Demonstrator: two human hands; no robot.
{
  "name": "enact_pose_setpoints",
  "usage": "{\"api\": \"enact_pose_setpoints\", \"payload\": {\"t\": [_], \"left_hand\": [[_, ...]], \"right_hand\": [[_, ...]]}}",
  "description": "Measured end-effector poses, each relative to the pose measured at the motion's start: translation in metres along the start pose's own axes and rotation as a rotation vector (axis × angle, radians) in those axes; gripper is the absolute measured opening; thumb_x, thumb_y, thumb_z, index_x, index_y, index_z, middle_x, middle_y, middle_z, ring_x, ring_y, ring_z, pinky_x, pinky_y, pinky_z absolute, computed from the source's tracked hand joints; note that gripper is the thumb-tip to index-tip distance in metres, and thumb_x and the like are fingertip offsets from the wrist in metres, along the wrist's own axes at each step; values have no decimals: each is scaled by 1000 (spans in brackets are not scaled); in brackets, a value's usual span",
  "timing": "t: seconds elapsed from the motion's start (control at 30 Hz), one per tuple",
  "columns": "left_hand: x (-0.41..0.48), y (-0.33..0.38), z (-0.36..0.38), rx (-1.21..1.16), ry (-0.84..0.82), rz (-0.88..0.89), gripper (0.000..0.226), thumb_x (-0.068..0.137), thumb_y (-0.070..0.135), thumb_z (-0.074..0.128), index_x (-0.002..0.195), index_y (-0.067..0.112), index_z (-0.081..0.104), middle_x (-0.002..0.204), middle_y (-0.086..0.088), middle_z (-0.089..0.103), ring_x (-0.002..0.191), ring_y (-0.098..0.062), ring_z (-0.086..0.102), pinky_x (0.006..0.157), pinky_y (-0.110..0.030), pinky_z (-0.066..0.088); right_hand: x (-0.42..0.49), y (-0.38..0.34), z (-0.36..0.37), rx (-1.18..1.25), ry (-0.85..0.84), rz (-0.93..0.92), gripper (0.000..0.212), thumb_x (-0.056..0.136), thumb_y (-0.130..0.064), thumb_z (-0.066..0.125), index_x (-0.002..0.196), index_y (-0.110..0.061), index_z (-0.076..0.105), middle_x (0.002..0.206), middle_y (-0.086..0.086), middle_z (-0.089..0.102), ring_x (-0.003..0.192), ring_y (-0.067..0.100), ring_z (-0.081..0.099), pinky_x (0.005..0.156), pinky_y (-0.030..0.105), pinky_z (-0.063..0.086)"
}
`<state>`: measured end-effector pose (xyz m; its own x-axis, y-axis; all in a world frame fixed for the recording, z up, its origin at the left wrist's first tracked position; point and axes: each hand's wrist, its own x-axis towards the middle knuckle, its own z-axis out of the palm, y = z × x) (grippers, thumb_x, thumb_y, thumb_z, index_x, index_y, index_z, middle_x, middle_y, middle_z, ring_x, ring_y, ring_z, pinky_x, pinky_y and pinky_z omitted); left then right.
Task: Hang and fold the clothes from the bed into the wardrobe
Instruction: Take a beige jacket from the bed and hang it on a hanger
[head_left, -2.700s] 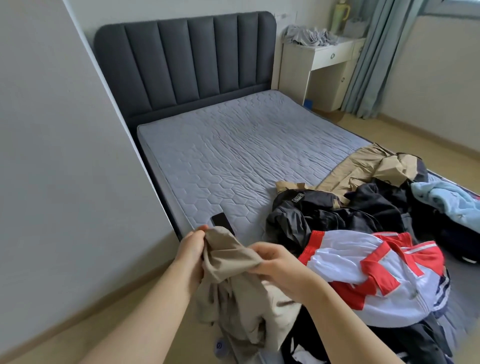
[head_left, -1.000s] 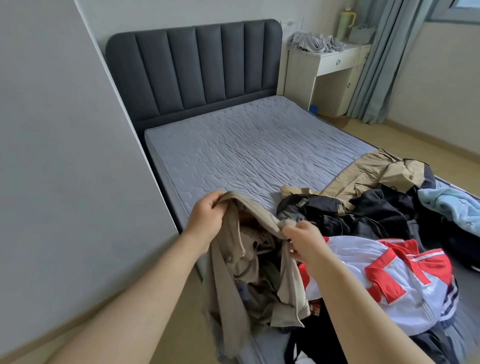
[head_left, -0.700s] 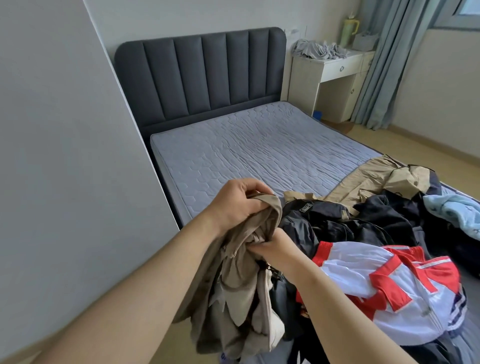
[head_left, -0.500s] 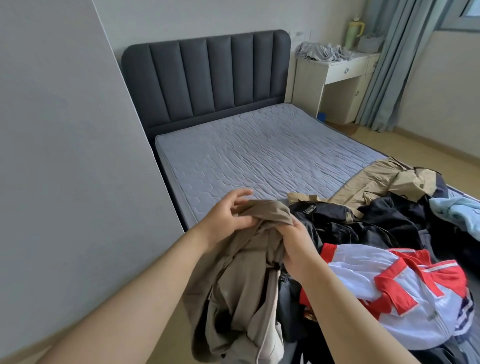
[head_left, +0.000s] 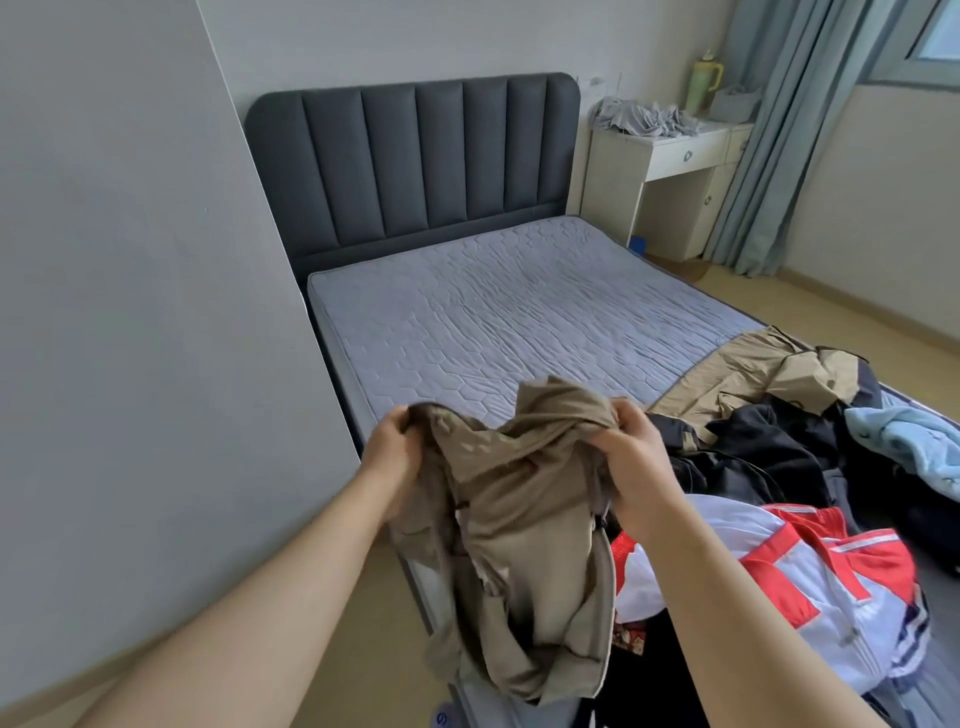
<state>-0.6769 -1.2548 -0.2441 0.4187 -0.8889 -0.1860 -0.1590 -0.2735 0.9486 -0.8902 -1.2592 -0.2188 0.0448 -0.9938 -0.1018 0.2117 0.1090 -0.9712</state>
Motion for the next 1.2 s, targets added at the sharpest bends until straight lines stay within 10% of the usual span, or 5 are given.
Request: {"api": "enact_pose_setpoints", "payload": {"t": [0.23,0.57,0.8,0.93,1.2], "left_hand": [[-22,84,15,-283,-204,205,28,96,5,42,75,17,57,63,0,57,51,-8,55,48,-15,45],[-36,67,7,-208,-480,254,20,86,11,63,103,21,59,97,5,67,85,-5,63,70,-15,51],[-35,-27,-5,102,-513,-167,98,66,62,69,145,37,18,154,7,18,134,-8,23,100,-25,25],[-46,-62,-2,114,-584,-523,124,37,72,79,143,31,30,152,0,27,138,-26,28,105,-41,27],[-54,-63,19,36,-701,-745,38,72,18,78,104,22,59,105,-2,61,98,-20,53,74,-29,42]], "right_hand": [[-18,33,13,-319,-302,184,79,70,9,70,121,-41,35,98,-16,58,80,-4,63,64,14,52],[-23,32,37,141,-237,243,23,88,1,51,87,-14,69,87,12,73,82,24,71,66,32,57],[-17,-3,37,531,-93,276,47,96,-21,45,55,-12,66,51,8,62,47,19,63,45,25,52],[-8,-20,37,726,6,232,27,96,-24,45,75,-10,55,59,6,50,67,21,56,72,33,57],[-1,-16,47,761,-12,235,26,96,-28,45,79,-12,56,66,7,57,71,22,59,85,39,50]]}}
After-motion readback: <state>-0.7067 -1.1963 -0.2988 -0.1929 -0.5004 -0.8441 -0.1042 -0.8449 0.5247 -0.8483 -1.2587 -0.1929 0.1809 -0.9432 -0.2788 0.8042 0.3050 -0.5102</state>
